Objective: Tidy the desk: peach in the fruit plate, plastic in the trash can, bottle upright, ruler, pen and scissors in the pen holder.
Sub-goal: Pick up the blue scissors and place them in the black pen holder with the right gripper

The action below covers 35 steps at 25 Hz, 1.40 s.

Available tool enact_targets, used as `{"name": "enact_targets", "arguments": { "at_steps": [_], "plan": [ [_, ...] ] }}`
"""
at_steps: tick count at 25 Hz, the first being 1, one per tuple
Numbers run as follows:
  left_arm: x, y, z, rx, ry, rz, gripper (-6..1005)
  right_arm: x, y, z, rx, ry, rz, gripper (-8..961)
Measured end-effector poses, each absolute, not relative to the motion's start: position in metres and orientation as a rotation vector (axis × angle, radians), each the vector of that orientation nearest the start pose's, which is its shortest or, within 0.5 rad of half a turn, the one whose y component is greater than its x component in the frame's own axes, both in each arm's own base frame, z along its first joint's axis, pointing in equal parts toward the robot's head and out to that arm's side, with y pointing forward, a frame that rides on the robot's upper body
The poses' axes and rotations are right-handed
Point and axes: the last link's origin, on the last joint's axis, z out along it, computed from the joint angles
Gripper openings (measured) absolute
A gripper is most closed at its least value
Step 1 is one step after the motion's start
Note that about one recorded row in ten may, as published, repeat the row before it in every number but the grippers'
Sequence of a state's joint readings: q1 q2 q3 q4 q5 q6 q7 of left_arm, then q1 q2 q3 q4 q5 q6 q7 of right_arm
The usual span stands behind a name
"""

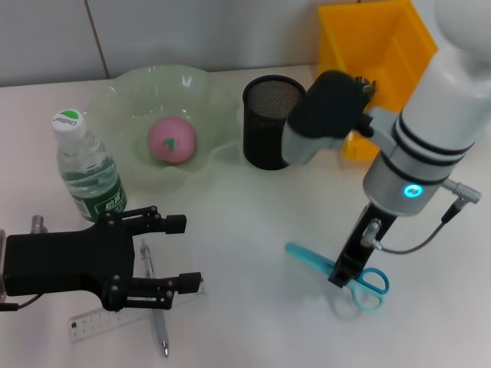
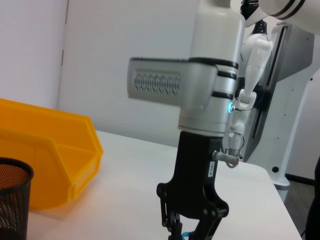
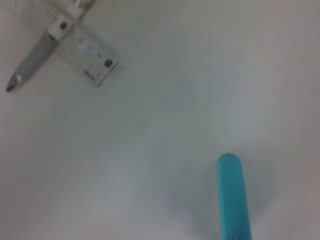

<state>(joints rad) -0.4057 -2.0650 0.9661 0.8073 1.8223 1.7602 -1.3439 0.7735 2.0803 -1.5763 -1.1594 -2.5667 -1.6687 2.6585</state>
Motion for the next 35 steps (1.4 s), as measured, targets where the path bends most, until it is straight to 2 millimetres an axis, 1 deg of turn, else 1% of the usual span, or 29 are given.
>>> {"name": "enact_targets", "arguments": {
  "at_steps": [6,14,18,23,26,29,30,31,32,35],
  "plan": [
    [-0.242,0.286,0.004,-2.959,-0.366,-0.813,828,0.155,0.342,-0.035,-2.744,0.963,-0.756,241],
    [-0.241,0.287,0.005,-2.955,-0.364,-0.816,827,0.156,0.349,-0.023,-2.749,1.008,-0.627,242],
    [-0.242,0.288,0.006,-2.948,-0.366,-0.820,826,0.153,0.355,-0.011,-2.763,1.027,-0.481,242],
    [-0.242,0.288,0.006,-2.943,-0.363,-0.823,825,0.147,0.364,0.009,-2.784,1.021,-0.248,242],
    [-0.242,0.288,0.006,-2.940,-0.363,-0.826,825,0.144,0.368,0.018,-2.801,0.995,-0.132,242],
    [-0.241,0.289,0.007,-2.937,-0.359,-0.833,825,0.142,0.371,0.026,-2.797,0.956,-0.064,242],
    [-0.240,0.289,0.007,-2.936,-0.358,-0.835,824,0.139,0.374,0.034,-2.799,0.925,0.020,242],
    [-0.240,0.289,0.007,-2.936,-0.358,-0.835,824,0.139,0.374,0.034,-2.799,0.925,0.020,242],
    [-0.240,0.289,0.007,-2.937,-0.358,-0.835,824,0.138,0.375,0.037,-2.800,0.912,0.055,241],
    [-0.239,0.290,0.007,-2.937,-0.356,-0.838,824,0.137,0.379,0.051,-2.784,0.867,0.168,241]
  ]
}}
